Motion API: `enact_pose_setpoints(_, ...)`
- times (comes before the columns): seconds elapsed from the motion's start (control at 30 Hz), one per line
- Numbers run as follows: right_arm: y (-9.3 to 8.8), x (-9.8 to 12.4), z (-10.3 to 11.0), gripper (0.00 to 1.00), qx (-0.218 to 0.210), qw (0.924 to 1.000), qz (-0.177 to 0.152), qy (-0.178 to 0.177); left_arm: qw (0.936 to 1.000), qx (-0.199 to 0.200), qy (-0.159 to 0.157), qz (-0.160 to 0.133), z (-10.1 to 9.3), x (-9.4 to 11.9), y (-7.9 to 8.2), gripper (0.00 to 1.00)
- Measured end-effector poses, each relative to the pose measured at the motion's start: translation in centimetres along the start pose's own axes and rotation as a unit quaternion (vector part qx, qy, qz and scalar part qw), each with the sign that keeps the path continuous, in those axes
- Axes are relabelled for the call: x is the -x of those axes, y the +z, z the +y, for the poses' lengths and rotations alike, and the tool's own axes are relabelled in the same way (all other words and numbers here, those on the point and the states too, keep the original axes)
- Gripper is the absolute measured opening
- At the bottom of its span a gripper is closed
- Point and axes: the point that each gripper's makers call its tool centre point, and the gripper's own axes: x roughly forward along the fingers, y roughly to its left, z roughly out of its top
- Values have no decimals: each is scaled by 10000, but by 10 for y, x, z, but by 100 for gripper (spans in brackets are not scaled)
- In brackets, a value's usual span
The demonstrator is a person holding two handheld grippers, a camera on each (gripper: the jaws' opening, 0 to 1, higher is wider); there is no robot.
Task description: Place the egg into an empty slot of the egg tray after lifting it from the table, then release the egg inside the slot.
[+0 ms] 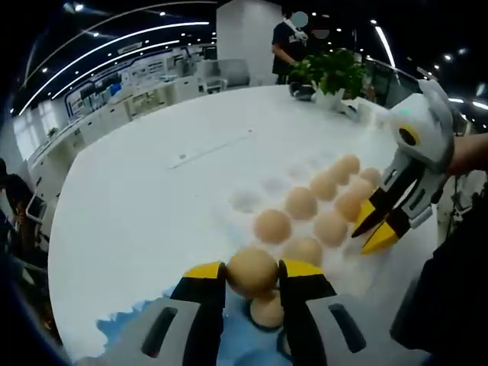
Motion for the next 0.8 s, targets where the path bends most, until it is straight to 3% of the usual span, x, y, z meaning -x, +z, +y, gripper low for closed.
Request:
enact_pose_setpoints(0.27, 0, -1, -3, 13, -7, 10000, -27, -32, 9992, -328, -22, 228, -3, -9, -4, 28)
enact_pose_setpoints(0.8, 0, -1, -2, 11, 224, 9995, -109, -201, 9981, -370, 35, 491, 5, -23, -17, 28)
